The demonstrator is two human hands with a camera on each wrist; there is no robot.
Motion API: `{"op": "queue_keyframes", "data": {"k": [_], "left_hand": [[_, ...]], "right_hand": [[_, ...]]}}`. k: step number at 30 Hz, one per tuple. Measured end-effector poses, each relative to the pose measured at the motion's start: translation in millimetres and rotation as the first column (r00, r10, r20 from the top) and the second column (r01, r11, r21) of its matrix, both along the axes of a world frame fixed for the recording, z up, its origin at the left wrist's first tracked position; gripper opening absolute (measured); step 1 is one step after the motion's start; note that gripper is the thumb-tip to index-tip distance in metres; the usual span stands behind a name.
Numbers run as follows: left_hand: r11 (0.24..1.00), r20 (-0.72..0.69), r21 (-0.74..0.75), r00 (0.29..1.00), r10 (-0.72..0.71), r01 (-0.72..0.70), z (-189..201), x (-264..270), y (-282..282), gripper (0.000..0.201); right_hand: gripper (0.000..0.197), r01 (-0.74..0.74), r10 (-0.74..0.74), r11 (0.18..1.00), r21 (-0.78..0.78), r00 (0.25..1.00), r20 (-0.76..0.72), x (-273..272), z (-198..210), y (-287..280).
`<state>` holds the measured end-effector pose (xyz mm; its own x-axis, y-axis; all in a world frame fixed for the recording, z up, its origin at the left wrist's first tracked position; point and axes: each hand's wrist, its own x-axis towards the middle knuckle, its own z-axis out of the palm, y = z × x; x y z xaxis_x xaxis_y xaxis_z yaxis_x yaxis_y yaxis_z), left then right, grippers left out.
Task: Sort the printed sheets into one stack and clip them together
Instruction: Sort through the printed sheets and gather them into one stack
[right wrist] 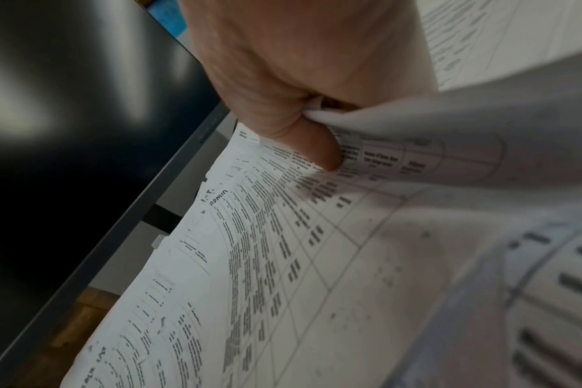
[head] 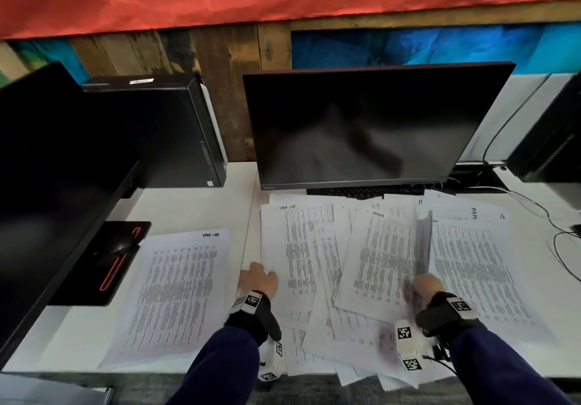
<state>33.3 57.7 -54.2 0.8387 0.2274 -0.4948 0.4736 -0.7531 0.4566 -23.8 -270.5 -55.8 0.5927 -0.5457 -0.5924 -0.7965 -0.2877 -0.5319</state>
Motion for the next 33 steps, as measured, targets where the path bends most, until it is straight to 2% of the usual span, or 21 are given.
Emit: {"op": "queue_keyframes", "data": {"k": [2, 4, 5, 7, 11, 13, 15, 17, 18, 20, 21, 23, 25, 26, 27, 29, 31, 33], "left_hand": [[0.998, -0.019, 0.063, 1.000, -0.008, 0.009, 1, 0, -3, 0.044], [0.997, -0.020, 0.079, 1.000, -0.019, 0.020, 3, -1, -9, 0.045], [0.998, -0.029, 0.059, 0.999, -0.020, 0.021, 4, -1, -12, 0.046], [1.000, -0.071, 0.001, 0.997, -0.004, 0.004, 6, 0, -17, 0.050], [0.997, -0.140, -0.070, 0.990, 0.025, -0.035, 11, 7, -23, 0.056], [0.998, -0.128, -0.037, 0.991, 0.047, -0.052, 12, 8, -27, 0.062], [0.994, -0.080, -0.044, 0.992, 0.100, -0.104, 11, 5, -30, 0.071], [0.950, -0.013, -0.250, 0.981, 0.191, -0.188, 9, 1, -34, 0.080], [0.893, 0.001, -0.392, 0.971, 0.241, -0.221, 10, -1, -35, 0.081], [0.782, -0.015, -0.584, 0.966, 0.260, -0.220, 13, -2, -42, 0.073], [0.739, -0.019, -0.649, 0.975, 0.221, -0.181, 15, -1, -46, 0.065], [0.721, 0.003, -0.690, 0.996, 0.092, -0.065, 20, 0, -57, 0.053], [0.782, 0.049, -0.623, 0.999, 0.015, 0.019, 21, 1, -69, 0.054], [0.818, 0.077, -0.574, 0.997, -0.001, 0.045, 22, 0, -73, 0.054], [0.846, 0.114, -0.529, 0.993, -0.005, 0.065, 22, 0, -77, 0.051], [0.858, 0.147, -0.509, 0.989, 0.002, 0.074, 23, -1, -79, 0.048], [0.827, 0.141, -0.559, 0.990, 0.022, 0.061, 26, -2, -77, 0.044], [0.789, 0.113, -0.614, 0.992, 0.056, 0.025, 28, -6, -72, 0.033]], "right_hand": [[0.035, 0.063, -0.062, 0.996, 0.067, 0.998, -0.016, 0, -8, -3], [0.035, -0.018, 0.018, 1.000, 0.026, 1.000, -0.004, 0, -9, 4], [0.036, -0.053, 0.053, 0.998, 0.026, 0.999, -0.010, 2, -14, 7], [0.033, 0.005, -0.007, 0.999, 0.051, 0.999, 0.044, 2, -1, 23], [0.015, 0.036, -0.045, 0.998, 0.050, 0.981, 0.189, -2, 14, 58], [0.024, 0.038, -0.063, 0.994, 0.103, 0.966, 0.250, 3, 1, 68], [0.048, 0.029, -0.076, 0.988, 0.150, 0.945, 0.318, 5, -8, 71], [0.052, 0.052, -0.142, 0.970, 0.238, 0.914, 0.381, 5, -3, 69], [0.050, 0.067, -0.185, 0.953, 0.295, 0.900, 0.394, 5, 1, 66], [0.045, 0.086, -0.214, 0.943, 0.320, 0.895, 0.391, 7, 10, 55], [0.041, 0.078, -0.204, 0.945, 0.317, 0.900, 0.385, 7, 14, 51], [0.033, 0.022, -0.150, 0.939, 0.344, 0.925, 0.349, 6, 21, 41], [0.045, -0.063, -0.068, 0.929, 0.364, 0.939, 0.337, 2, 24, 24], [0.053, -0.082, -0.035, 0.945, 0.315, 0.937, 0.349, -2, 24, 11], [0.053, -0.073, -0.010, 0.975, 0.211, 0.931, 0.365, -8, 27, -5], [0.055, 0.030, -0.001, 0.996, -0.081, 0.943, 0.332, -17, 24, -45], [0.061, 0.102, -0.053, 0.952, -0.288, 0.984, 0.172, -32, 22, -87], [0.070, 0.135, -0.155, 0.910, -0.391, 0.988, -0.017, -45, 21, -120]]}}
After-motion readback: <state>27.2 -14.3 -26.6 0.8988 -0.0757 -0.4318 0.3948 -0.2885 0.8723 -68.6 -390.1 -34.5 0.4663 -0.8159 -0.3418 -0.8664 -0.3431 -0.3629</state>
